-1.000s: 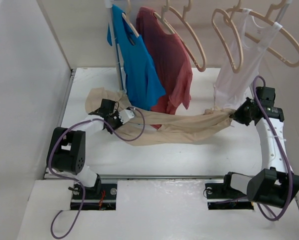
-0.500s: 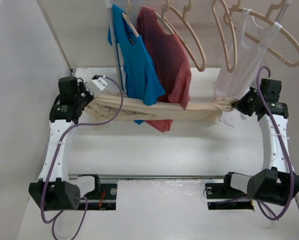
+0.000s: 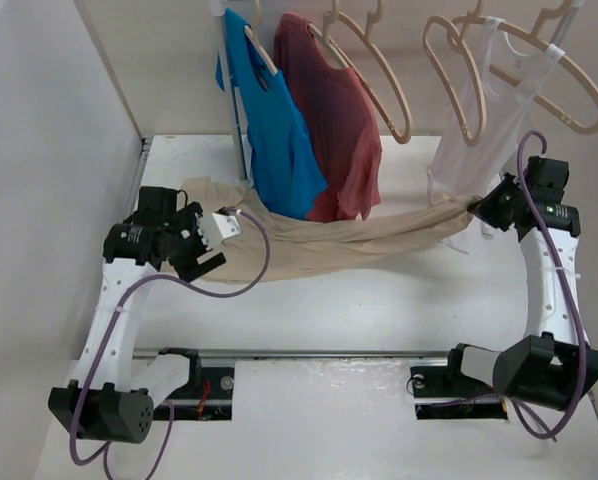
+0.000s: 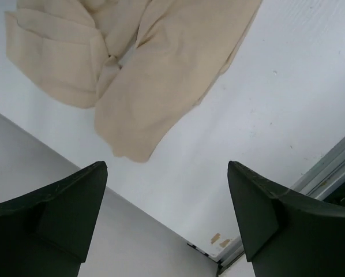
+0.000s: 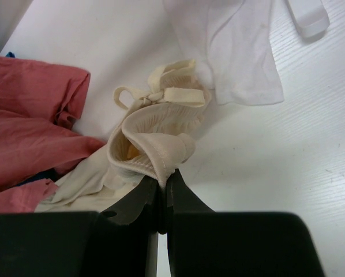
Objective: Place the trousers on the hanger
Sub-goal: Flatten out the trousers at the center of the board.
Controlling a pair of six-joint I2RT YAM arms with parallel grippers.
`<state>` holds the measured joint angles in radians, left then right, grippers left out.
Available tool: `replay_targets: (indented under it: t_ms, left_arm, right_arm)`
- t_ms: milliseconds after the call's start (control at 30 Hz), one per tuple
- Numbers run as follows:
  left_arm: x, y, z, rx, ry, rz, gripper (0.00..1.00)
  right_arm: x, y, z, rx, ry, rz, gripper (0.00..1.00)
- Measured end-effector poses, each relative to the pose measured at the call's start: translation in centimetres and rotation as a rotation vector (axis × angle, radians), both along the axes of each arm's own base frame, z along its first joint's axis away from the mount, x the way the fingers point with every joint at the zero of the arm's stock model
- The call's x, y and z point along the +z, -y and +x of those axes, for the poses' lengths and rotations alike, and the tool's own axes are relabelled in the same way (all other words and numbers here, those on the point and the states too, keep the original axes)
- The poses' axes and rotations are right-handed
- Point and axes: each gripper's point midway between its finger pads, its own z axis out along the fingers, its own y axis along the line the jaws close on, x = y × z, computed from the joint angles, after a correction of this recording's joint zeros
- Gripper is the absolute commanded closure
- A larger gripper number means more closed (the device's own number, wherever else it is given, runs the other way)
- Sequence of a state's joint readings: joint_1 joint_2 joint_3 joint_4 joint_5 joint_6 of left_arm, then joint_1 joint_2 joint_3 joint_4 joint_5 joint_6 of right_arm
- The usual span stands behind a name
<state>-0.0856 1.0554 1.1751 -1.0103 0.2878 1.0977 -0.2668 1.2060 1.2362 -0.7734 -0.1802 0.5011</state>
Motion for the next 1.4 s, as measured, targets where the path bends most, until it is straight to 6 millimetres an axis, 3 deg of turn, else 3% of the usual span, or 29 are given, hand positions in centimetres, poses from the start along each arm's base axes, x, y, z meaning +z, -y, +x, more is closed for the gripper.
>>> replay_targets:
  t_ms: [167,300,400,500,667,867,900,1000,1033,1133,1267,1333,1400]
  left_arm:
    - [-2.8,-1.6,0.3,0.078,-0.01,0.043,0.21]
    - [-9.7,-5.4,0.7,0.179,-0.121,0.164,0.23]
    - [-14.8,-8.3,-0.4,0.23,-0.22,0.254,0.23]
    - [-16.9,-10.8,0.1,0.276,-0.237,0.307,0.23]
    - [-17.5,-13.5,4.0,0.317,-0.206,0.357,0.18]
    - [-17.3,-13.6,7.4,0.314,-0.152,0.353,0.19]
    - [-17.3,-13.5,7.6,0.313,-0.142,0.352,0.42]
    - [-18.2,-13.1,7.9,0.315,-0.142,0.33,0.9]
    - [-18.5,-12.9,8.0,0.313,-0.145,0.321,1.0]
    - [-18.7,-12.8,8.3,0.322,-0.156,0.303,1.0]
    - [-18.0,-13.2,8.6,0.409,-0.187,0.157,1.0]
    - [-16.5,-14.0,9.1,0.472,-0.188,0.075,1.0]
    - [-13.1,-15.4,11.0,0.541,-0.134,-0.003,1.0]
  right_arm:
    - [-0.5,0.7,0.5,-0.015,-0.012,0.004,1.0]
    - [-0.7,0.8,1.0,-0.015,-0.009,0.004,1.0]
    - [-0.5,0.8,1.2,-0.015,-0.001,0.001,1.0]
    - [-0.4,0.9,1.3,-0.015,0.005,0.0,1.0]
    - [-0.9,0.9,1.4,-0.015,-0.002,0.002,1.0]
    - [-2.0,1.3,1.7,-0.023,-0.031,0.008,1.0]
    - [-2.1,1.3,1.8,-0.023,-0.035,0.009,1.0]
    - [-2.5,1.4,1.9,-0.025,-0.046,0.009,1.0]
    - [-2.7,1.4,1.9,-0.026,-0.05,0.01,1.0]
    - [-3.3,1.6,2.2,-0.028,-0.068,0.013,1.0]
    - [-3.7,1.7,2.6,-0.029,-0.08,0.015,1.0]
    - [-3.2,1.8,2.9,-0.03,-0.07,0.012,1.0]
    - [-2.3,1.9,3.3,-0.03,-0.048,0.006,1.0]
